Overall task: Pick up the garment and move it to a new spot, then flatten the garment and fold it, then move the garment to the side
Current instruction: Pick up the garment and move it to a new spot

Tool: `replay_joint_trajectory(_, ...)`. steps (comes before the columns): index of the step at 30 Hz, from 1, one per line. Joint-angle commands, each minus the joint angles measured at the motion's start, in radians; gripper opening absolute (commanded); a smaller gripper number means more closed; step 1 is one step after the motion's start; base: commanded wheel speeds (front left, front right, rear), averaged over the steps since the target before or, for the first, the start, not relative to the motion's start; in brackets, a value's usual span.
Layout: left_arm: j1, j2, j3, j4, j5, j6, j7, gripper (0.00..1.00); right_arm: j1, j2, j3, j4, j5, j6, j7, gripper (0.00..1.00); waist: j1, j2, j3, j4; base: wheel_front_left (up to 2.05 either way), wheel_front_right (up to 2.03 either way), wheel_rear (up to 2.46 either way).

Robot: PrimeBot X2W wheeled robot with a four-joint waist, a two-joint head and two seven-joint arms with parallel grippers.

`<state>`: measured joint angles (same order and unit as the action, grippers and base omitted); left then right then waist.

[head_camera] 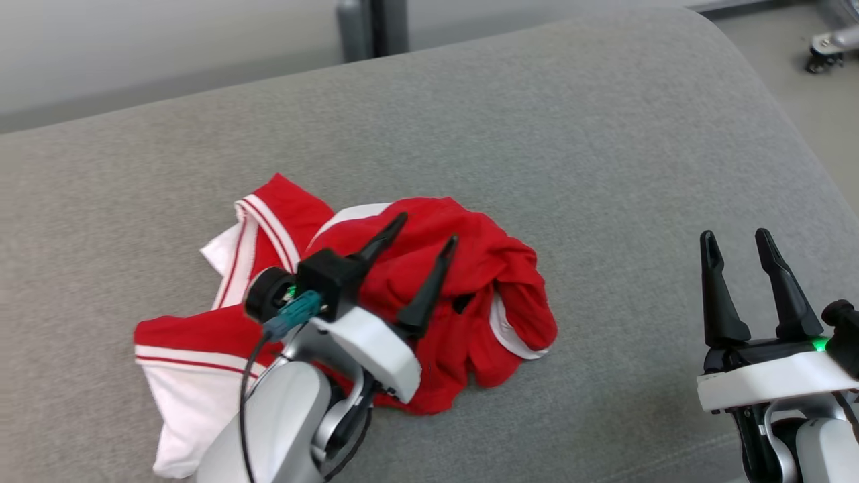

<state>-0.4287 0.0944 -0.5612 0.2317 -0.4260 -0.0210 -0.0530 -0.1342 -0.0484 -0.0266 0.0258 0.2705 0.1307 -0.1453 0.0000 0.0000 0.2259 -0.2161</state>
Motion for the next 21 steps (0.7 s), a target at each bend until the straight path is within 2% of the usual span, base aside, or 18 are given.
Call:
replay_joint_trajectory(1, 0.018, 0.019, 0.017, -0.02, -0.004, 0.015, -0.013, 1.0, -0.003, -0.004, -0.008, -0.003, -0.013, 0.0, 0.002, 1.0, 0.0, 0.0, -0.027, 0.034, 0.0, 0.0, 0.0)
replay_joint_trajectory(11, 0.152, 0.111, 0.202, -0.112, -0.058, 0.156, -0.084, 1.0, 0.027, -0.004, -0.034, -0.038, -0.045, 0.0, 0.041, 1.0, 0.0, 0.0, -0.1, 0.131, 0.0, 0.0, 0.0)
replay_joint_trajectory(16, 0.211, 0.164, 0.286, -0.133, -0.089, 0.187, -0.113, 1.0, 0.048, -0.004, -0.044, -0.059, -0.065, 0.0, 0.062, 1.0, 0.0, 0.0, -0.127, 0.171, 0.0, 0.0, 0.0)
replay_joint_trajectory(21, 0.269, 0.213, 0.337, -0.148, -0.111, 0.187, -0.124, 1.0, 0.067, -0.004, -0.041, -0.068, -0.075, 0.0, 0.083, 1.0, 0.0, 0.0, -0.15, 0.194, 0.0, 0.0, 0.0)
